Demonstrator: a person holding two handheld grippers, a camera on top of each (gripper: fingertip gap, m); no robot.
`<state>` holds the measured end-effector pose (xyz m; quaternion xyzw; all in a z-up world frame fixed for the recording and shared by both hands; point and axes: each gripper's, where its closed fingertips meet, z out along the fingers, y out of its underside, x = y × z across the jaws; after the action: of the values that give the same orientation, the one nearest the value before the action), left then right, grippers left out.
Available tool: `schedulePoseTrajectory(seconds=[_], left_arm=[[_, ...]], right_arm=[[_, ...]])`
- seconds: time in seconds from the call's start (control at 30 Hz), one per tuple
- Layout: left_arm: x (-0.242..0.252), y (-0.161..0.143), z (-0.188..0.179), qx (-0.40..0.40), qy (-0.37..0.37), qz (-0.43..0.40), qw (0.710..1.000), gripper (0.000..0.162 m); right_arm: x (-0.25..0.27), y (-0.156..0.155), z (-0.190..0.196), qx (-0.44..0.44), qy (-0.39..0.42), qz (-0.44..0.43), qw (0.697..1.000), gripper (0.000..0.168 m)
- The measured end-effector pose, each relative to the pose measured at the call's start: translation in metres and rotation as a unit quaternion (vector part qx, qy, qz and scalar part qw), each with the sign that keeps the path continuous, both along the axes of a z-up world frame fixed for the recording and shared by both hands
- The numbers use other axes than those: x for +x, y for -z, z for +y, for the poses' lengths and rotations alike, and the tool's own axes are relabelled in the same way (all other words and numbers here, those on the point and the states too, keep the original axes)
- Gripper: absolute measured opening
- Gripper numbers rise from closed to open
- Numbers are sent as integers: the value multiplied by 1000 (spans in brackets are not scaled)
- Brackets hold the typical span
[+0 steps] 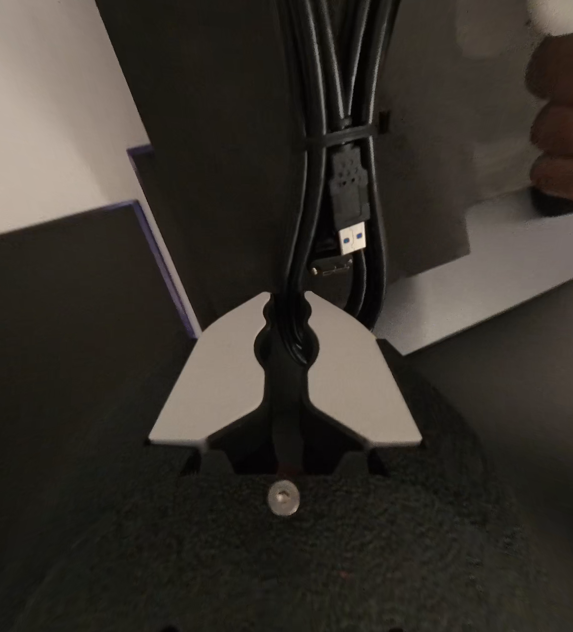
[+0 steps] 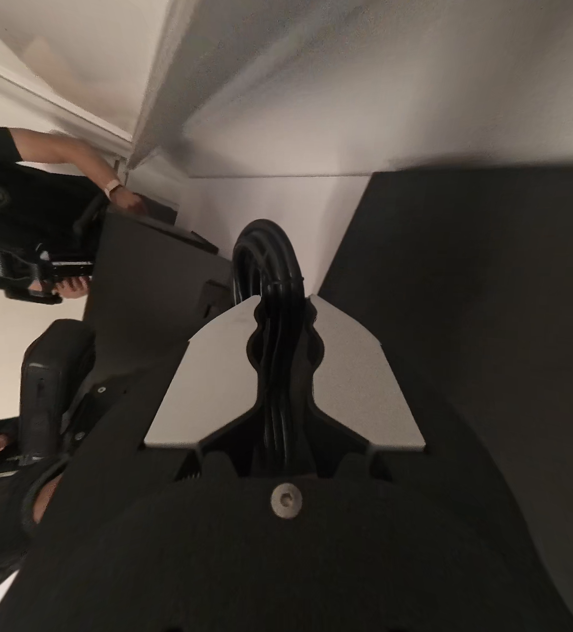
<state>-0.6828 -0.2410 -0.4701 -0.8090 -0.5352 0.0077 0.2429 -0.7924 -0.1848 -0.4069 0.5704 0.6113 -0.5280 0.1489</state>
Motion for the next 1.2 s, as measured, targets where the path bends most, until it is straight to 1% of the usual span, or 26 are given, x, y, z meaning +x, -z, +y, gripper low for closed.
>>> schedulePoseTrajectory(seconds=[0.07,0.13,0.17,0.2,0.27,0.33,0.4,0.43,0.53,0.63,0.7,0.73,0.77,0.8,0.83,0.93,1.0,1.03,1.1,1.17,1.2], left_arm=[[-6,15,-2,-2,-21,-29,999,13],[-10,24,-2,5,-40,-51,998,13],[-12,25,-3,13,-51,-57,997,13],[-15,25,-4,17,-59,-57,996,13],[-18,26,-5,13,-58,-54,997,13],[-18,25,-3,9,-61,-56,997,13],[-23,24,0,4,-62,-55,997,12],[-25,24,1,5,-66,-56,996,12],[-36,26,6,21,-89,-64,994,13],[-51,25,11,32,-101,-47,993,13],[-51,26,13,22,-96,-49,994,15],[-48,25,13,18,-90,-52,994,19],[-44,24,11,8,-82,-49,995,34],[-40,22,8,-6,-68,-41,997,42],[-36,19,3,-20,-59,-29,998,48],[-19,8,-4,-29,-29,-14,999,66],[-8,-6,-1,-15,-16,2,1000,70],[-2,-13,2,-4,-7,11,1000,70],[10,-25,10,4,13,24,1000,70],[23,-40,24,15,51,40,998,69],[28,-44,28,5,68,51,996,69]], right_arm=[[-14,15,1,10,17,7,1000,26],[-19,20,5,28,22,27,999,31],[-19,18,6,29,19,43,998,40],[-20,13,12,48,29,83,995,45],[-21,4,29,112,52,158,980,50],[-13,-2,37,143,44,191,970,54],[-1,-5,44,183,17,216,959,54],[7,-7,46,200,0,230,952,51],[33,-13,56,250,-63,264,929,48],[59,-20,79,290,-111,292,905,51],[75,-18,108,328,-133,291,889,57],[83,-16,127,349,-142,290,879,60],[91,-11,148,370,-154,287,870,64],[99,-4,170,392,-169,277,861,69],[106,4,194,415,-178,263,852,78],[121,27,259,463,-189,215,839,92],[125,42,293,479,-178,174,842,102],[125,48,304,479,-167,155,848,106],[123,56,317,467,-156,138,859,109],[118,58,319,455,-163,146,863,111],[116,57,316,450,-179,160,860,112]])
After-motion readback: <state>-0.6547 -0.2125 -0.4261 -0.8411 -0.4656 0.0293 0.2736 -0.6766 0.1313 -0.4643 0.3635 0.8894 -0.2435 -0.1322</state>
